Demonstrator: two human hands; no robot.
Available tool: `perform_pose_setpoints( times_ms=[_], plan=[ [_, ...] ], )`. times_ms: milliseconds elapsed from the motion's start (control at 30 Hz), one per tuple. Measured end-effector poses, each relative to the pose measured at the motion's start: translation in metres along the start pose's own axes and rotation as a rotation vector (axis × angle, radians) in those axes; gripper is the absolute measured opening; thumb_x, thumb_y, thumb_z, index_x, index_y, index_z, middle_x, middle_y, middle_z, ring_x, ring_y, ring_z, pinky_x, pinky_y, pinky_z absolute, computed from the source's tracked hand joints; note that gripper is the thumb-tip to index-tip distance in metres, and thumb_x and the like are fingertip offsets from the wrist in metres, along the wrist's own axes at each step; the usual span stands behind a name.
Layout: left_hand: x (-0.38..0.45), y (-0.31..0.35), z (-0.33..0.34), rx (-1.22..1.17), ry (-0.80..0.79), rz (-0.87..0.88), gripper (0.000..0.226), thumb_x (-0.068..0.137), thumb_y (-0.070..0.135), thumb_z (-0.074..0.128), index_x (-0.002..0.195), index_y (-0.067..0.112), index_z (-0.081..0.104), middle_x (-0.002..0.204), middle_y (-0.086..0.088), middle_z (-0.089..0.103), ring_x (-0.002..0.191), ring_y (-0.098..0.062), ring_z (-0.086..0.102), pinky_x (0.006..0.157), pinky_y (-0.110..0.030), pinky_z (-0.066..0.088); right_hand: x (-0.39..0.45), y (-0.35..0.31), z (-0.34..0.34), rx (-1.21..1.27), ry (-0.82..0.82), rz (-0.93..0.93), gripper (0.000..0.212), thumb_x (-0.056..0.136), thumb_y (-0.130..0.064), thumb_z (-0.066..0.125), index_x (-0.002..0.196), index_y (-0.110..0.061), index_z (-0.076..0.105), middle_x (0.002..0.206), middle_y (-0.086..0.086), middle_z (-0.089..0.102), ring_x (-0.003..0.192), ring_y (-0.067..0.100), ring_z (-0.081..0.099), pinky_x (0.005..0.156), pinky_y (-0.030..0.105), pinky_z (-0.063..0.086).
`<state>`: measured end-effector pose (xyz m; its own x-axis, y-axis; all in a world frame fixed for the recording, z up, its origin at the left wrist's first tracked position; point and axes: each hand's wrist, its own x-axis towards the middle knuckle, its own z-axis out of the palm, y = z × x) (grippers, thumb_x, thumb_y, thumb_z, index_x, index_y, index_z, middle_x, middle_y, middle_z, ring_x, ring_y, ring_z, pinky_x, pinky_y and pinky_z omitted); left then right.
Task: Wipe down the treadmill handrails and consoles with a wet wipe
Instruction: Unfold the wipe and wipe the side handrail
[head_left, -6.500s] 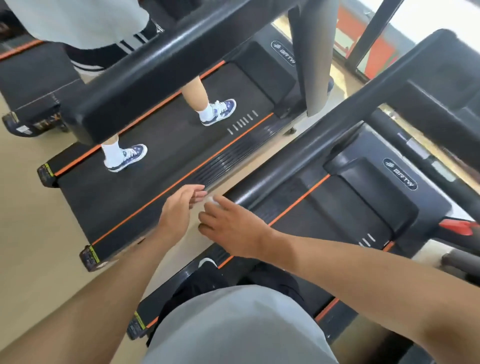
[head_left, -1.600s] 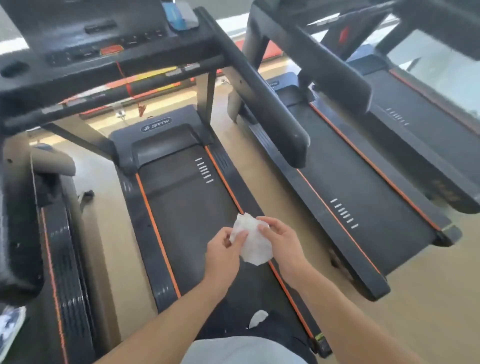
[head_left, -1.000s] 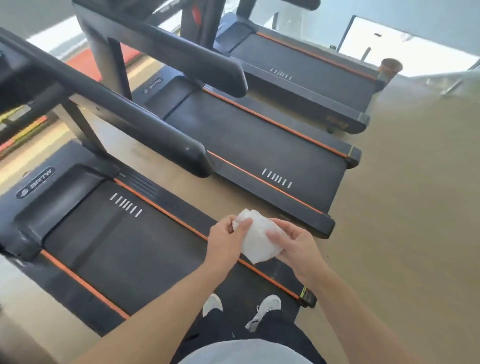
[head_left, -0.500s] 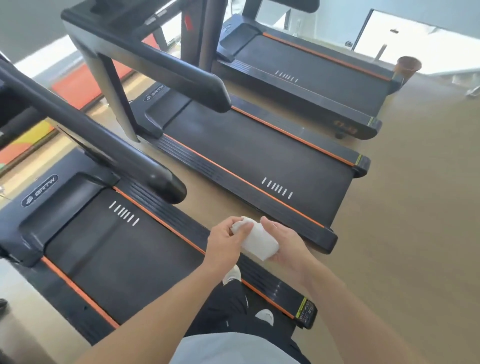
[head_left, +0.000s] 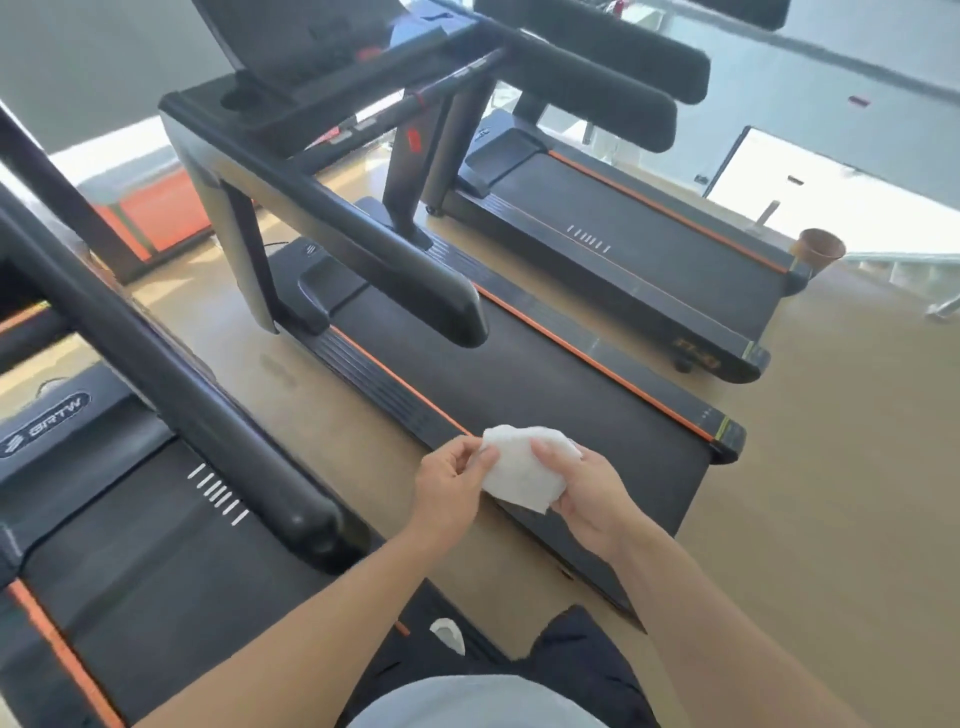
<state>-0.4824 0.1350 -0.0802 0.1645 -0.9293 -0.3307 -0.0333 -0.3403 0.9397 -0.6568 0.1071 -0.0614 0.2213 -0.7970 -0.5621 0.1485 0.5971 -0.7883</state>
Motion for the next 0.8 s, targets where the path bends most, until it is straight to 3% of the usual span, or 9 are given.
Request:
perform_pose_setpoints(
  times_ms=[133, 200, 267, 367, 433, 533, 567, 667, 800],
  plan=[
    [0.046, 0.010, -0.009, 0.011, 0.063, -0.023, 0.008, 0.093, 0.026, 0.072, 0.085, 0.024, 0.071, 0.083, 0.005, 0.075, 0.082, -0.010, 0.067, 0.075, -0.026, 0.051, 0.051, -0.027, 0.013, -0.079, 0.048, 0.002, 0.030, 0.101, -0.029, 0.061, 0.123, -0.011, 0.069, 0.119, 0.014, 0.073, 0.107, 0.032, 0.070, 0.089, 0.048, 0.058],
    [0.067, 0.015, -0.010, 0.047, 0.068, -0.042, 0.007, 0.089, 0.024, 0.076, 0.087, 0.022, 0.069, 0.085, 0.005, 0.075, 0.084, -0.010, 0.068, 0.072, -0.019, 0.048, 0.081, -0.045, 0.017, -0.152, 0.125, -0.028, 0.034, 0.089, -0.037, 0.073, 0.115, -0.015, 0.070, 0.112, 0.011, 0.075, 0.105, 0.033, 0.071, 0.093, 0.053, 0.058],
    [0.091, 0.023, -0.007, 0.063, 0.048, -0.069, 0.014, 0.085, 0.022, 0.079, 0.094, 0.021, 0.068, 0.089, 0.006, 0.076, 0.083, -0.006, 0.068, 0.071, -0.014, 0.048, 0.115, -0.065, 0.020, -0.258, 0.162, -0.079, 0.028, 0.085, -0.033, 0.078, 0.105, -0.016, 0.070, 0.103, 0.007, 0.076, 0.096, 0.026, 0.072, 0.084, 0.043, 0.059],
    [0.128, 0.043, 0.002, -0.032, 0.098, -0.103, 0.020, 0.089, 0.032, 0.077, 0.108, 0.029, 0.069, 0.097, 0.011, 0.077, 0.092, -0.005, 0.071, 0.080, -0.021, 0.056, 0.166, -0.105, 0.028, -0.461, 0.035, -0.146, 0.016, 0.088, -0.028, 0.078, 0.098, -0.018, 0.073, 0.091, 0.001, 0.077, 0.085, 0.018, 0.071, 0.068, 0.028, 0.055],
    [0.153, 0.054, 0.008, -0.055, 0.256, -0.120, 0.015, 0.096, 0.040, 0.066, 0.107, 0.030, 0.069, 0.098, 0.010, 0.076, 0.095, -0.010, 0.070, 0.084, -0.029, 0.057, 0.198, -0.131, 0.035, -0.533, -0.050, -0.152, 0.022, 0.088, -0.035, 0.078, 0.104, -0.022, 0.072, 0.098, -0.003, 0.077, 0.093, 0.016, 0.071, 0.072, 0.025, 0.052],
    [0.187, 0.070, 0.015, -0.057, 0.481, -0.138, 0.015, 0.101, 0.041, 0.057, 0.103, 0.032, 0.069, 0.094, 0.011, 0.074, 0.090, -0.010, 0.068, 0.076, -0.029, 0.055, 0.231, -0.155, 0.047, -0.650, 0.081, -0.296, 0.048, 0.088, -0.043, 0.076, 0.130, -0.030, 0.057, 0.123, -0.017, 0.060, 0.110, 0.003, 0.058, 0.089, 0.022, 0.047],
    [0.200, 0.076, 0.016, -0.089, 0.544, -0.140, 0.015, 0.101, 0.039, 0.058, 0.104, 0.030, 0.070, 0.094, 0.010, 0.074, 0.090, -0.011, 0.069, 0.076, -0.030, 0.056, 0.237, -0.160, 0.051, -0.691, 0.093, -0.380, 0.046, 0.091, -0.041, 0.073, 0.132, -0.031, 0.056, 0.125, -0.020, 0.055, 0.110, -0.002, 0.054, 0.092, 0.020, 0.045],
    [0.232, 0.090, 0.021, -0.139, 0.705, -0.179, 0.013, 0.099, 0.034, 0.062, 0.104, 0.025, 0.070, 0.091, 0.006, 0.074, 0.087, -0.016, 0.069, 0.074, -0.032, 0.055, 0.258, -0.164, 0.067, -0.936, -0.221, -0.465, 0.031, 0.103, -0.031, 0.056, 0.134, -0.024, 0.058, 0.127, -0.020, 0.050, 0.109, -0.003, 0.050, 0.092, 0.020, 0.042],
    [0.254, 0.082, 0.022, -0.176, 0.867, -0.263, 0.011, 0.095, 0.036, 0.066, 0.106, 0.033, 0.064, 0.099, 0.006, 0.072, 0.093, -0.016, 0.069, 0.088, -0.039, 0.057, 0.305, -0.162, 0.094, -1.119, -0.444, -0.365, 0.041, 0.107, -0.028, 0.042, 0.144, -0.011, 0.038, 0.142, 0.004, 0.047, 0.131, 0.025, 0.048, 0.090, 0.022, 0.038]
  ],
)
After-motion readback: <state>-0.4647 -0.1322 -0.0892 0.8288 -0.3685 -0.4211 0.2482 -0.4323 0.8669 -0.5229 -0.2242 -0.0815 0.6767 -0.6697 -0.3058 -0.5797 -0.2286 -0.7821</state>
